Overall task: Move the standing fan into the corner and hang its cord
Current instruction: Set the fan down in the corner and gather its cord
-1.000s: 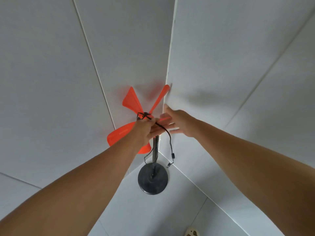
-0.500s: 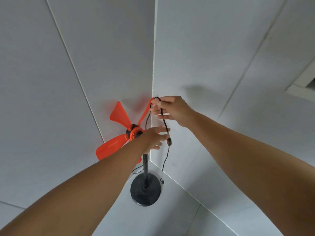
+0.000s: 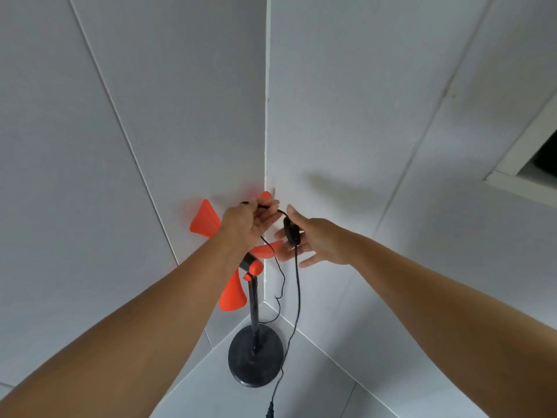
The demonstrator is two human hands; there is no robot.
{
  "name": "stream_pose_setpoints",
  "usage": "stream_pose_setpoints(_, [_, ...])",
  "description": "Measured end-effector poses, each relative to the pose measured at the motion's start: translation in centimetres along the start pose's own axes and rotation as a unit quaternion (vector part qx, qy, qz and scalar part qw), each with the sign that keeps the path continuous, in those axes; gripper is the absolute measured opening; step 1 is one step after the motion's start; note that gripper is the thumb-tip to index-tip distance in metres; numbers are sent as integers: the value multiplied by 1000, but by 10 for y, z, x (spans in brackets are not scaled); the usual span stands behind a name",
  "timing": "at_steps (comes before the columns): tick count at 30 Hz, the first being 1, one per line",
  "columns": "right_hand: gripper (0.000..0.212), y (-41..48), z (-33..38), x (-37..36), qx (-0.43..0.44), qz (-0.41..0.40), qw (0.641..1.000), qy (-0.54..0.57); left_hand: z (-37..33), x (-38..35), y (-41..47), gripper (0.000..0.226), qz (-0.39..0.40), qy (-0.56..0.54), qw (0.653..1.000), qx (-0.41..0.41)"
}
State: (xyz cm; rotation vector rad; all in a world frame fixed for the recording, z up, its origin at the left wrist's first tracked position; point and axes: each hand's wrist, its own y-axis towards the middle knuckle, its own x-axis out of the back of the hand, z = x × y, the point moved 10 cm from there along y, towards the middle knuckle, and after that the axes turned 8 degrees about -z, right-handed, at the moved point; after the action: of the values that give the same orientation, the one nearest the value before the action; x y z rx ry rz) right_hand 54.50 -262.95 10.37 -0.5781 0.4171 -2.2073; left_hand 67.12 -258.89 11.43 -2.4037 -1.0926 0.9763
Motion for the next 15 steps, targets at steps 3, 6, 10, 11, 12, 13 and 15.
stream_pose_setpoints(3, [40,-7,7,8,28,-21,997,-70,-9,19,8,31,-46,-59,997,9])
stream_pose_setpoints(6, [30,-14,16,17,49,-20,991,-123,-17,43,21,29,-89,-108,990,4])
stream_pose_setpoints(10, [21,-24,35,33,98,-38,982,-160,-18,75,25,29,-125,135,983,13])
stream_pose_setpoints(11, [20,-26,43,35,117,-50,977,-171,-14,82,22,28,-115,254,960,36])
stream_pose_setpoints(12, [19,-27,50,36,134,-60,972,-183,-8,86,17,27,-98,347,931,63])
stream_pose_setpoints(13, [19,-29,58,36,151,-69,966,-196,-6,85,12,26,-83,410,905,71])
stream_pose_setpoints(15, [19,-31,74,35,184,-84,950,-237,-26,66,5,23,-79,490,868,-27])
